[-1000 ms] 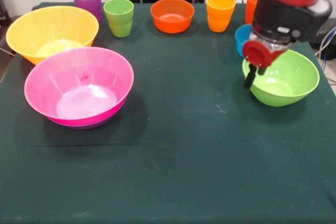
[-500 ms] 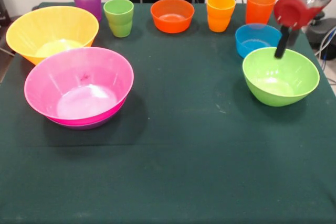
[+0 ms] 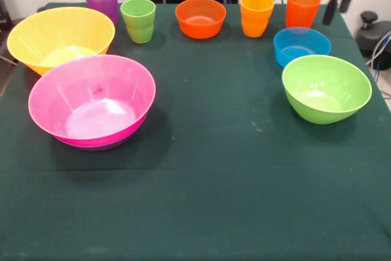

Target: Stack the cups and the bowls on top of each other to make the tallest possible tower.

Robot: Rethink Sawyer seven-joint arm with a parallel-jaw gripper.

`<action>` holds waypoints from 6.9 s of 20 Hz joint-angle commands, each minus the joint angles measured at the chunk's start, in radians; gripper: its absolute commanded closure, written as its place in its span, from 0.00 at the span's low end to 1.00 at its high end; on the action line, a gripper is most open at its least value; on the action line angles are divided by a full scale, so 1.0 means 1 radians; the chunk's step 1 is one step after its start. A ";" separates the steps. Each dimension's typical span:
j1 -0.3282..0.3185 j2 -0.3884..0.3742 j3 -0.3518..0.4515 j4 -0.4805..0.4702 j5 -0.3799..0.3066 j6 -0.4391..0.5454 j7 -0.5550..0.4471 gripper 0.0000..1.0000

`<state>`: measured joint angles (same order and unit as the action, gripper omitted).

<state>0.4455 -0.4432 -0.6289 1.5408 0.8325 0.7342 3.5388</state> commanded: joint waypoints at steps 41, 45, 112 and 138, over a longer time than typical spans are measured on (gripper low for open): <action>-0.290 -0.234 0.423 0.559 -0.249 -0.450 -0.158 0.00; -0.325 -0.234 0.464 0.582 -0.289 -0.495 -0.138 0.00; -0.237 0.051 0.556 0.339 -0.205 -0.582 0.070 0.00; -0.262 -0.072 0.590 0.471 -0.233 -0.601 0.069 0.00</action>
<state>0.2001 -0.4780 -0.1551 1.9500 0.5942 0.1397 3.5388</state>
